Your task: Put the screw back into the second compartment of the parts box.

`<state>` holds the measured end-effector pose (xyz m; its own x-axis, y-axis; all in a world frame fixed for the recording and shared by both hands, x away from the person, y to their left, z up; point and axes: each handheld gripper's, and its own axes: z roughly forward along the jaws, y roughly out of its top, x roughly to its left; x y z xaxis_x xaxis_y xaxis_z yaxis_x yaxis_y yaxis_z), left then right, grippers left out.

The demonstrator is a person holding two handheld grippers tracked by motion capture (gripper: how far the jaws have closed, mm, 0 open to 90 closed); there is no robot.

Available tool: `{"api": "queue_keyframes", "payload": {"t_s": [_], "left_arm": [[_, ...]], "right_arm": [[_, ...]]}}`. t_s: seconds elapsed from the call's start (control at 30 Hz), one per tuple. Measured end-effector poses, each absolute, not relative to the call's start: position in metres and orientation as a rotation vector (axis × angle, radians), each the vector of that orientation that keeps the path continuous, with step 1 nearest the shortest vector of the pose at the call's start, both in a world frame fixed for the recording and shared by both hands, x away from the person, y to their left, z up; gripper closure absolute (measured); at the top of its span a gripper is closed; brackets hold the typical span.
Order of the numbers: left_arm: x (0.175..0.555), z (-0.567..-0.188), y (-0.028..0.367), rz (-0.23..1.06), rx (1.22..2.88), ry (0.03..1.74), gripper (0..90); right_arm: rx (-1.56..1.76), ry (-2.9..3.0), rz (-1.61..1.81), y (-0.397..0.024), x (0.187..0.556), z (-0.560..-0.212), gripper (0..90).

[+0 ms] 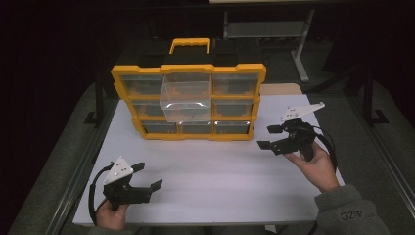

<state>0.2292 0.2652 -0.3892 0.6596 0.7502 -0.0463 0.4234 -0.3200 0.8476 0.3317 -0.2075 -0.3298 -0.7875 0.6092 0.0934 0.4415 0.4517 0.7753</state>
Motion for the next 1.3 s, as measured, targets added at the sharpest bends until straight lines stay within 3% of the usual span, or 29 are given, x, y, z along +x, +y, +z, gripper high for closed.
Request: {"api": "queue_keyframes", "payload": {"t_s": [1.3], "left_arm": [[0.229,-0.391,0.262,0.444,1.977,0.915,14.0]], "right_arm": [[1.051,2.479,1.236,-0.224,0.295,-0.405,23.0]]}}
